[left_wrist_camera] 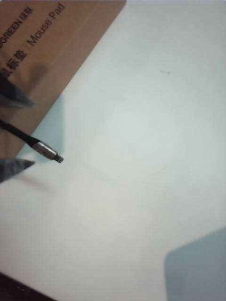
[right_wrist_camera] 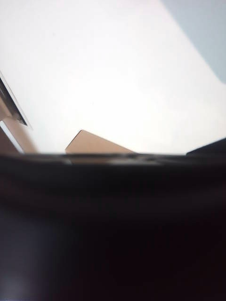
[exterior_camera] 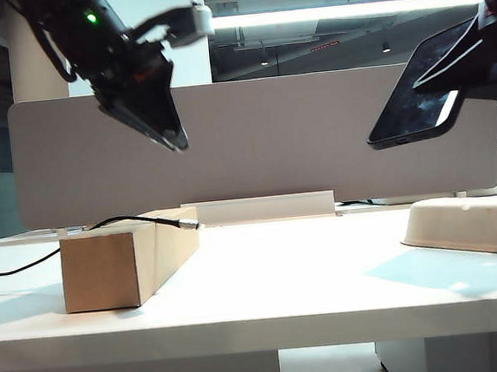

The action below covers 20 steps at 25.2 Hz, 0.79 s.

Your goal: Pick up the charging cable and the phone, plug the charging cable into the charging port on the phone, and finally place them back on the table.

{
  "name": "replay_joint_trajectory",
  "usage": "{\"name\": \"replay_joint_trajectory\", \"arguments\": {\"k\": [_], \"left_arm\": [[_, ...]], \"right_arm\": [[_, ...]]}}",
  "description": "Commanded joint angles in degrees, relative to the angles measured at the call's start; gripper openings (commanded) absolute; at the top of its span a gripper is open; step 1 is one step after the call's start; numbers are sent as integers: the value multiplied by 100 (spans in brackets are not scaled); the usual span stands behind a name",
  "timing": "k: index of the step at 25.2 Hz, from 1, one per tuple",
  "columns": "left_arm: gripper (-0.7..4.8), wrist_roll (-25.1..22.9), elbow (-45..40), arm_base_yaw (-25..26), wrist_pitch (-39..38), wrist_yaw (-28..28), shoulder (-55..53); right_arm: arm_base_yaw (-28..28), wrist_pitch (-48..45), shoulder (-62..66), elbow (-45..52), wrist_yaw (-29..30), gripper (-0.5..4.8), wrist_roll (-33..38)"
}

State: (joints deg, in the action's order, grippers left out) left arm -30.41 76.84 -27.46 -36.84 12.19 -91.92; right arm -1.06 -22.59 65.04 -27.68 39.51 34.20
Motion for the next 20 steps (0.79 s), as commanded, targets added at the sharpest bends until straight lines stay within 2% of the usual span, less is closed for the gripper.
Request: {"name": "replay_joint_trajectory", "arguments": {"k": [1, 6, 12, 15, 17, 20], "left_arm": [[132, -634, 168, 2, -136, -240, -391], [144, -1202, 164, -2, -175, -356, -577], [253, -1635, 164, -46, -138, -363, -647], [252, -1812, 164, -118, -81, -463, -682], [252, -2162, 164, -225, -79, -739, -778], [251, -2273, 164, -354, -74, -901, -914]], "right_arm": [[0, 295, -350, -39, 28, -3, -319], [0, 348, -468, -39, 28, -3, -317], [-2, 352, -468, -39, 26, -3, -317], [-2, 352, -468, -39, 28, -3, -319], [-2, 352, -468, -39, 28, -3, -319], [-2, 352, -468, -39, 28, -3, -317]]}}
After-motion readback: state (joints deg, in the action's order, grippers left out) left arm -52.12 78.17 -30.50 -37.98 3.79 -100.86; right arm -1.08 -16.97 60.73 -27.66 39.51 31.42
